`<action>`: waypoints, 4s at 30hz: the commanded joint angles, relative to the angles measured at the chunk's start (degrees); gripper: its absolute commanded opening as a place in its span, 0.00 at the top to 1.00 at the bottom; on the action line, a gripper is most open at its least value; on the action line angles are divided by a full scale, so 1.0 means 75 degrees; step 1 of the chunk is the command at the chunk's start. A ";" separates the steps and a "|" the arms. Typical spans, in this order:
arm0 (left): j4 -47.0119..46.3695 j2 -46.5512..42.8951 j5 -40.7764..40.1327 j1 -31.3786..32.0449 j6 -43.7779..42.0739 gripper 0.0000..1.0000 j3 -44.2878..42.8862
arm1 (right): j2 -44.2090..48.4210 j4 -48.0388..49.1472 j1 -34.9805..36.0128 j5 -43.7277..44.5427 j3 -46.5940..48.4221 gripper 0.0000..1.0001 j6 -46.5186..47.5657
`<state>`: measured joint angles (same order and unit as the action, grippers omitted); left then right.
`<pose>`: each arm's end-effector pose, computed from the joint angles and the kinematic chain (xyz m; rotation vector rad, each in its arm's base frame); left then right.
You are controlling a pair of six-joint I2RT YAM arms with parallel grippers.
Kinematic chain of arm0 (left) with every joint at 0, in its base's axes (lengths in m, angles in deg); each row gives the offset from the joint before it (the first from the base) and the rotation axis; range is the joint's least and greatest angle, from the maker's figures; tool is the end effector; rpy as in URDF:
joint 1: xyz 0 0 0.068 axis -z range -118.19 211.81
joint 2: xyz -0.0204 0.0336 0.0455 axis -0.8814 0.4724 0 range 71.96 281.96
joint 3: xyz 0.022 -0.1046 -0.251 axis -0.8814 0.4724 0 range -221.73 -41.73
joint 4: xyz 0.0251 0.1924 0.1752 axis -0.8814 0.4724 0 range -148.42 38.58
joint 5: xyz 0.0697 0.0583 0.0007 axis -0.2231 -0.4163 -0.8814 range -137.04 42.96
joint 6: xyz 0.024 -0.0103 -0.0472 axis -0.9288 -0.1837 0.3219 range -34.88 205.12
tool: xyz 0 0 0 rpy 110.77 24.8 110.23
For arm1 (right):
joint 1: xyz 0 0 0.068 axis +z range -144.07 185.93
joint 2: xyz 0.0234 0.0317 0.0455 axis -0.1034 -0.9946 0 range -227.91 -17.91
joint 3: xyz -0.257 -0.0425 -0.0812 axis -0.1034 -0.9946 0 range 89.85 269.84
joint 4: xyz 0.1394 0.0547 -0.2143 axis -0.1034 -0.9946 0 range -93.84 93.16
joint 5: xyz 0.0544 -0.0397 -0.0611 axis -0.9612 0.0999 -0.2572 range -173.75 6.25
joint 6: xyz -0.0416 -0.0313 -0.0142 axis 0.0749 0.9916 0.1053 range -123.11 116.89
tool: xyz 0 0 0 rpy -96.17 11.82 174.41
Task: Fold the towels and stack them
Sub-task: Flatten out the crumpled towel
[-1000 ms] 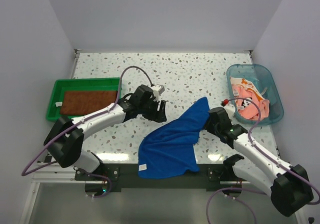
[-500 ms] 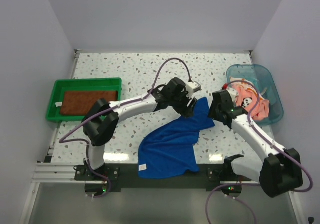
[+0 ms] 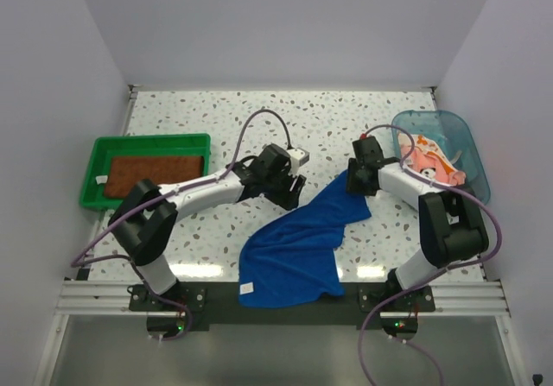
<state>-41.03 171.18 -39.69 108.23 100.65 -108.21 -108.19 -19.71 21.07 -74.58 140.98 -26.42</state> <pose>0.2523 -0.2718 0.2081 0.7334 2.4328 -0.6141 0.2915 0.0730 0.1730 0.2400 2.6188 0.0166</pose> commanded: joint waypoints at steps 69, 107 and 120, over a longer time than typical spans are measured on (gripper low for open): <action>0.1737 -0.3890 -0.2294 -0.1630 0.1175 0.35 0.2031 | -0.4102 -0.0771 0.2177 -0.1084 0.9099 0.34 0.1913; 0.1595 -0.2681 -0.0758 -0.0271 0.4175 0.54 0.3754 | -0.0796 -0.0406 0.1275 -0.1843 0.0215 0.64 -0.0045; 0.2077 -0.1116 -0.2269 -0.2039 0.0886 0.16 -0.0248 | -0.0945 -0.1380 0.0877 -0.1140 0.2835 0.48 0.1104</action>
<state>-25.03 157.41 -51.36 95.86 118.03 -102.00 -111.91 -29.37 29.79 -85.83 155.43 -20.86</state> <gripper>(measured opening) 0.835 0.503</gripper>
